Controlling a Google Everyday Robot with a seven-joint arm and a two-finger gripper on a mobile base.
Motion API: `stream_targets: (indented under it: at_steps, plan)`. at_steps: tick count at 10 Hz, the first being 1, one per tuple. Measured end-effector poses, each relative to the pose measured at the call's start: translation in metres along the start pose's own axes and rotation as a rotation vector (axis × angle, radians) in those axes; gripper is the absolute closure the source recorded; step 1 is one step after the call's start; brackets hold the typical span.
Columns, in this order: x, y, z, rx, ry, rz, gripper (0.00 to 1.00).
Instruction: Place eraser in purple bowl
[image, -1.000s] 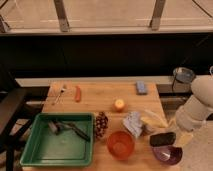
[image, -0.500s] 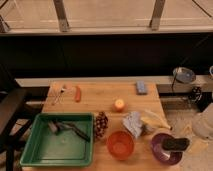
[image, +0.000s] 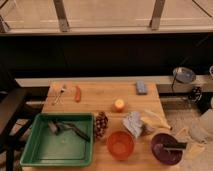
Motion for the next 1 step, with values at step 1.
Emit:
stream_targets:
  at_steps: [1]
  plan:
    - [-0.0006, -0.0003, 0.0000, 0.000, 0.000, -0.001, 0.40]
